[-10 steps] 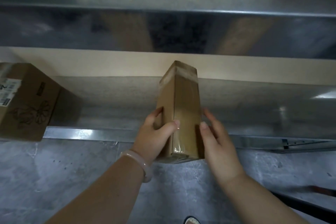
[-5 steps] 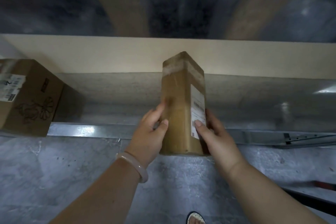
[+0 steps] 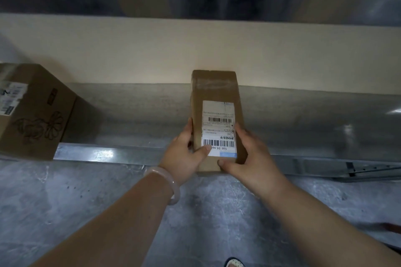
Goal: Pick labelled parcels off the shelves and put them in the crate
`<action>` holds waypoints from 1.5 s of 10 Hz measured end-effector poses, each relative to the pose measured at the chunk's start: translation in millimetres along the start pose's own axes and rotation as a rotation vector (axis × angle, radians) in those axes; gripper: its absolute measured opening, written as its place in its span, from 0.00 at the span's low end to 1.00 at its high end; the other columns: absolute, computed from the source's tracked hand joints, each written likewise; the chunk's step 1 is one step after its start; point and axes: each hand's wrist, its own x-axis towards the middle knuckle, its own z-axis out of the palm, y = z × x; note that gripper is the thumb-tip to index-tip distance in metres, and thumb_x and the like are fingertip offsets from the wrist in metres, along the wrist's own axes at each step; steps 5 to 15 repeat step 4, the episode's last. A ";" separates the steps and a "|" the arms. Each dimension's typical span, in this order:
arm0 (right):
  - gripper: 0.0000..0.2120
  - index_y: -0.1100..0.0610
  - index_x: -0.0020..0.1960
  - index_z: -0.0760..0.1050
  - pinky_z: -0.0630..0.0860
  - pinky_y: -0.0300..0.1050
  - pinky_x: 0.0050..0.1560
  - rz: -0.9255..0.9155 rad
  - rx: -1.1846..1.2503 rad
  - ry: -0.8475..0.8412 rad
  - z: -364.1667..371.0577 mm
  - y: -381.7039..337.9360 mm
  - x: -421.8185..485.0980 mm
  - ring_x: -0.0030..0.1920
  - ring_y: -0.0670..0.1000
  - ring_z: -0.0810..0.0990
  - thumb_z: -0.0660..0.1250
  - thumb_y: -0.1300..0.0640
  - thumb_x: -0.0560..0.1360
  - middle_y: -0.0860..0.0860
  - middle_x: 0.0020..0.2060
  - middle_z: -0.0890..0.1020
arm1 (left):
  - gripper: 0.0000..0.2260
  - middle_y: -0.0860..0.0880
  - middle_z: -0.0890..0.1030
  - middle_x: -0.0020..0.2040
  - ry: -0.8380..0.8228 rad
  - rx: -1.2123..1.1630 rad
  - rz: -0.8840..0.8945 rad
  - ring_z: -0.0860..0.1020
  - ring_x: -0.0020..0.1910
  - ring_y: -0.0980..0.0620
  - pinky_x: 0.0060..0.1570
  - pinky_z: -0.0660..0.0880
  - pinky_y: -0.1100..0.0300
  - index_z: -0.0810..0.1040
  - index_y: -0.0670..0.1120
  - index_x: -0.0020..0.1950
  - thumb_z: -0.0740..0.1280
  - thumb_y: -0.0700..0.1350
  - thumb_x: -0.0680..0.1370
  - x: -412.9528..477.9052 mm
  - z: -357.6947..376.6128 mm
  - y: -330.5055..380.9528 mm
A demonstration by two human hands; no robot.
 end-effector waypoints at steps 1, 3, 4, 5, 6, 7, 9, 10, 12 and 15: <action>0.47 0.43 0.78 0.55 0.65 0.41 0.70 -0.018 -0.096 -0.012 2.7 3.9 4.9 0.71 0.45 0.64 0.78 0.52 0.66 0.45 0.72 0.63 | 0.36 0.56 0.76 0.67 0.009 0.049 0.045 0.76 0.64 0.56 0.67 0.72 0.52 0.55 0.59 0.78 0.69 0.49 0.75 8.8 -1.8 -1.0; 0.48 0.41 0.78 0.50 0.64 0.40 0.68 -0.038 -0.217 -0.055 0.1 0.8 6.6 0.71 0.45 0.63 0.76 0.44 0.67 0.42 0.73 0.60 | 0.36 0.51 0.68 0.74 0.018 0.355 0.035 0.67 0.73 0.50 0.71 0.65 0.52 0.50 0.61 0.79 0.68 0.53 0.78 13.0 -12.5 -0.3; 0.50 0.41 0.78 0.47 0.64 0.49 0.72 -0.011 -0.345 -0.062 -9.6 -9.3 -0.7 0.74 0.49 0.61 0.74 0.38 0.66 0.44 0.76 0.57 | 0.34 0.49 0.56 0.80 0.115 0.628 0.106 0.55 0.78 0.46 0.74 0.60 0.46 0.52 0.62 0.79 0.66 0.59 0.77 3.7 -17.3 10.3; 0.50 0.41 0.78 0.47 0.64 0.49 0.72 -0.011 -0.345 -0.062 -9.6 -9.3 -0.7 0.74 0.49 0.61 0.74 0.38 0.66 0.44 0.76 0.57 | 0.34 0.49 0.56 0.80 0.115 0.628 0.106 0.55 0.78 0.46 0.74 0.60 0.46 0.52 0.62 0.79 0.66 0.59 0.77 3.7 -17.3 10.3; 0.50 0.41 0.78 0.47 0.64 0.49 0.72 -0.011 -0.345 -0.062 -9.6 -9.3 -0.7 0.74 0.49 0.61 0.74 0.38 0.66 0.44 0.76 0.57 | 0.34 0.49 0.56 0.80 0.115 0.628 0.106 0.55 0.78 0.46 0.74 0.60 0.46 0.52 0.62 0.79 0.66 0.59 0.77 3.7 -17.3 10.3; 0.50 0.41 0.78 0.47 0.64 0.49 0.72 -0.011 -0.345 -0.062 -9.6 -9.3 -0.7 0.74 0.49 0.61 0.74 0.38 0.66 0.44 0.76 0.57 | 0.34 0.49 0.56 0.80 0.115 0.628 0.106 0.55 0.78 0.46 0.74 0.60 0.46 0.52 0.62 0.79 0.66 0.59 0.77 3.7 -17.3 10.3; 0.50 0.41 0.78 0.47 0.64 0.49 0.72 -0.011 -0.345 -0.062 -9.6 -9.3 -0.7 0.74 0.49 0.61 0.74 0.38 0.66 0.44 0.76 0.57 | 0.34 0.49 0.56 0.80 0.115 0.628 0.106 0.55 0.78 0.46 0.74 0.60 0.46 0.52 0.62 0.79 0.66 0.59 0.77 3.7 -17.3 10.3; 0.50 0.41 0.78 0.47 0.64 0.49 0.72 -0.011 -0.345 -0.062 -9.6 -9.3 -0.7 0.74 0.49 0.61 0.74 0.38 0.66 0.44 0.76 0.57 | 0.34 0.49 0.56 0.80 0.115 0.628 0.106 0.55 0.78 0.46 0.74 0.60 0.46 0.52 0.62 0.79 0.66 0.59 0.77 3.7 -17.3 10.3; 0.50 0.41 0.78 0.47 0.64 0.49 0.72 -0.011 -0.345 -0.062 -9.6 -9.3 -0.7 0.74 0.49 0.61 0.74 0.38 0.66 0.44 0.76 0.57 | 0.34 0.49 0.56 0.80 0.115 0.628 0.106 0.55 0.78 0.46 0.74 0.60 0.46 0.52 0.62 0.79 0.66 0.59 0.77 3.7 -17.3 10.3; 0.50 0.41 0.78 0.47 0.64 0.49 0.72 -0.011 -0.345 -0.062 -9.6 -9.3 -0.7 0.74 0.49 0.61 0.74 0.38 0.66 0.44 0.76 0.57 | 0.34 0.49 0.56 0.80 0.115 0.628 0.106 0.55 0.78 0.46 0.74 0.60 0.46 0.52 0.62 0.79 0.66 0.59 0.77 3.7 -17.3 10.3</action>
